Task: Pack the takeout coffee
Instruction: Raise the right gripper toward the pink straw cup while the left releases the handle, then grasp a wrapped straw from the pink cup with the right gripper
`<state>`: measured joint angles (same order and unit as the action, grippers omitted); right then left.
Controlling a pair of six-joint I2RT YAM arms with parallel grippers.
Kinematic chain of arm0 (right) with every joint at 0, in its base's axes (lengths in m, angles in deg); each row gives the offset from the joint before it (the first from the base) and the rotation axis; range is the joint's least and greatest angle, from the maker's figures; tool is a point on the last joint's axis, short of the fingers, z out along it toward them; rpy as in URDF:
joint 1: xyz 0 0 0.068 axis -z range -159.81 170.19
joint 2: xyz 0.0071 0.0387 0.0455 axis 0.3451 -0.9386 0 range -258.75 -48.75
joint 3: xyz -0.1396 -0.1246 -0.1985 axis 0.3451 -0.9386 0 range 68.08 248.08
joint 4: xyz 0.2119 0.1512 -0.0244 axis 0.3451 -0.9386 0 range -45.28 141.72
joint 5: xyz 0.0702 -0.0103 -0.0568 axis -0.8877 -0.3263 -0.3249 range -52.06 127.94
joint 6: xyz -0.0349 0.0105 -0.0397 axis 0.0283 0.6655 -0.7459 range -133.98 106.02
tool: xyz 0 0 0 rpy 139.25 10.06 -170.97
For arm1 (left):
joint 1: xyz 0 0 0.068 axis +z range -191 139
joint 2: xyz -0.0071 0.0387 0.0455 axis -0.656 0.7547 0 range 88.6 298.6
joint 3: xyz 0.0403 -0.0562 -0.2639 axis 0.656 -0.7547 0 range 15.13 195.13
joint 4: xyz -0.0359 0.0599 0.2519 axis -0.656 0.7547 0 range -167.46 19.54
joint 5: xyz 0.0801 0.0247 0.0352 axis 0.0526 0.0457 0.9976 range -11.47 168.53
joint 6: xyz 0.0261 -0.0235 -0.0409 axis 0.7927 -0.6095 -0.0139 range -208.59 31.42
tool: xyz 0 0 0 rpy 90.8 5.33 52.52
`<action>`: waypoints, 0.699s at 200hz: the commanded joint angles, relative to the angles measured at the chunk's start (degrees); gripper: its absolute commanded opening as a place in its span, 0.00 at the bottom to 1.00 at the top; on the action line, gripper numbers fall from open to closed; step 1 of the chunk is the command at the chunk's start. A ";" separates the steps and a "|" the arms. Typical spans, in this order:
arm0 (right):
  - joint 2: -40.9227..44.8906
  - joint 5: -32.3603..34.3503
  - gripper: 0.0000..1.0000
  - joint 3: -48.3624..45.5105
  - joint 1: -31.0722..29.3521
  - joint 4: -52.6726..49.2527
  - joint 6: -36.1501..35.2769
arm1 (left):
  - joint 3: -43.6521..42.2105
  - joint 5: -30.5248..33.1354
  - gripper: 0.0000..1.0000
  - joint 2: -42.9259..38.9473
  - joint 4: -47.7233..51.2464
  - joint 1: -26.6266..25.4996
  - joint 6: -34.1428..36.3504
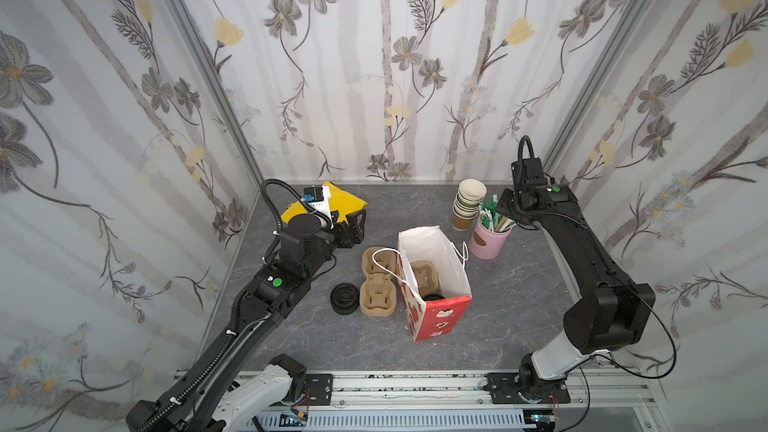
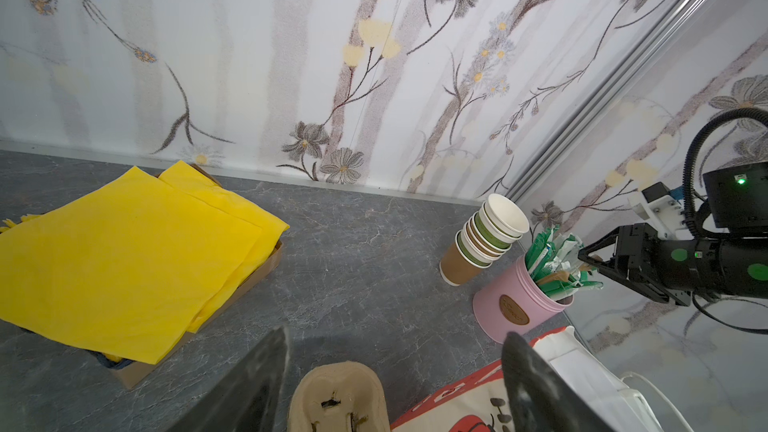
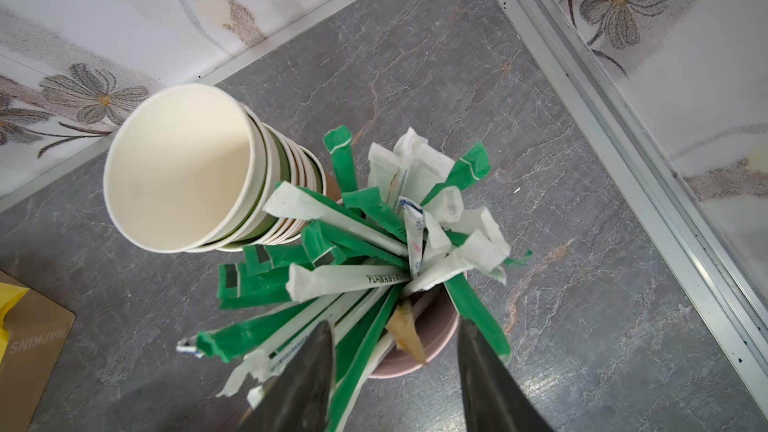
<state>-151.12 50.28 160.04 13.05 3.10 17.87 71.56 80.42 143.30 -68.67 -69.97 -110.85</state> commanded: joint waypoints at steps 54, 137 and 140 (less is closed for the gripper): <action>-3.77 0.41 0.27 0.32 0.26 4.06 -1.16 | -0.37 0.57 0.82 -0.55 -2.73 0.09 0.26; 0.66 1.37 0.03 -0.63 0.28 2.46 -1.97 | -0.87 0.44 0.81 -0.89 -3.06 0.05 0.81; 0.95 1.26 0.02 -0.79 0.26 2.51 -2.00 | -0.88 0.49 0.81 -0.97 -3.08 0.06 0.82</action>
<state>-151.84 50.50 159.97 13.25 4.80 16.78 70.95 80.39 142.55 -69.06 -69.97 -110.80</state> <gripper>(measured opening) 0.048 0.813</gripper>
